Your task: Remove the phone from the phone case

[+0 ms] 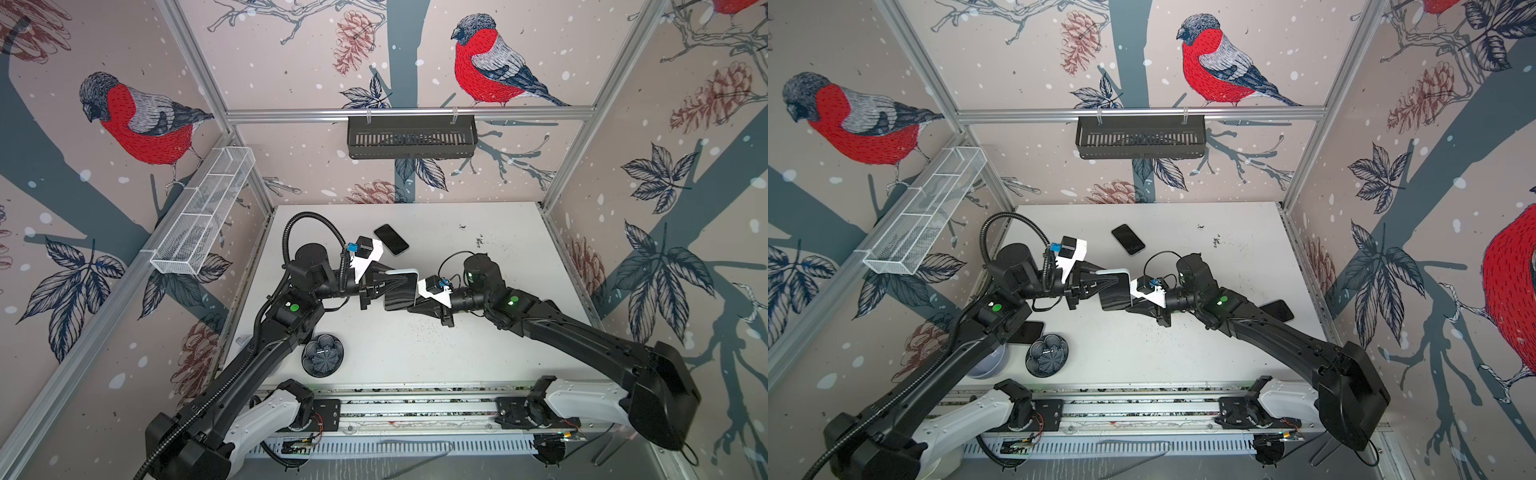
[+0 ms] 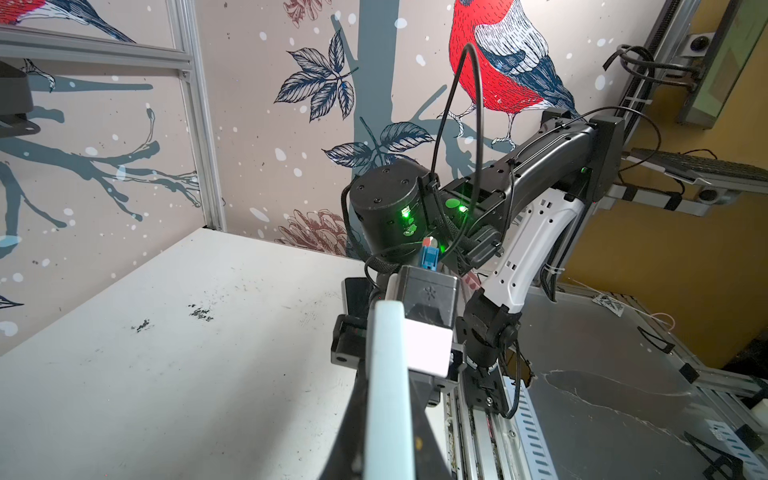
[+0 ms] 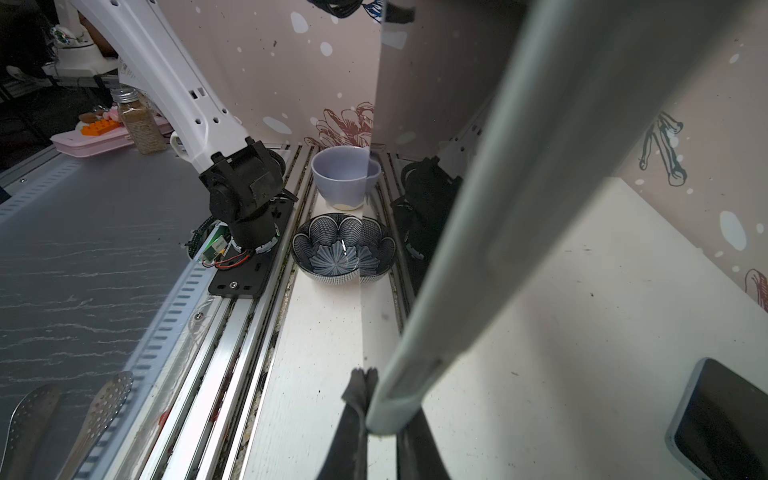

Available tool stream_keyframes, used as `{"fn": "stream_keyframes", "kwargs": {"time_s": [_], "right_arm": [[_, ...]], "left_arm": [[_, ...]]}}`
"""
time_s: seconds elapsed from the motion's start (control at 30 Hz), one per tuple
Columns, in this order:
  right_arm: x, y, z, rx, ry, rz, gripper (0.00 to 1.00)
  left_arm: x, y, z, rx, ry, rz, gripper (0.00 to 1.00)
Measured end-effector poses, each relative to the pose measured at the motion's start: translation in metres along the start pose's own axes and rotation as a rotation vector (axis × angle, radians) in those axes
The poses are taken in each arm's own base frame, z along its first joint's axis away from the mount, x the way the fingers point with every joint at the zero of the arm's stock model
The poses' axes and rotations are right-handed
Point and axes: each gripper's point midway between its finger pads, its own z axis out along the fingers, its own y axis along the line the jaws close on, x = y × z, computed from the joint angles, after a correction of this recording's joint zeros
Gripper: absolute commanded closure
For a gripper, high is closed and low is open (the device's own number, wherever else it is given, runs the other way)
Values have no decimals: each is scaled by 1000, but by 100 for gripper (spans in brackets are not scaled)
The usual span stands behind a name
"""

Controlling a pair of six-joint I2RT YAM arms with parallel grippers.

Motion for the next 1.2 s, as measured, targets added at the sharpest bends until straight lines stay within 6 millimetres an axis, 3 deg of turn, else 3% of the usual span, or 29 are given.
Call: {"fn": "stream_keyframes", "kwargs": {"time_s": [0.3, 0.43, 0.6, 0.87, 1.0, 1.2], "right_arm": [[0, 8, 8, 7, 51, -159, 98], [0, -6, 13, 92, 89, -262, 98], [5, -40, 10, 288, 114, -337, 76], [5, -59, -22, 559, 0, -256, 34], [8, -68, -44, 687, -59, -114, 26], [2, -80, -79, 771, -182, 165, 23]], "left_arm": [[0, 2, 10, 86, 17, -88, 100], [-4, 6, 13, 88, 6, -96, 100], [-4, 14, 15, 55, -6, -126, 100], [0, 18, 12, 3, -13, -186, 100], [0, 29, 8, -61, -52, -233, 100], [-13, 52, 10, -120, -152, -393, 100]]}}
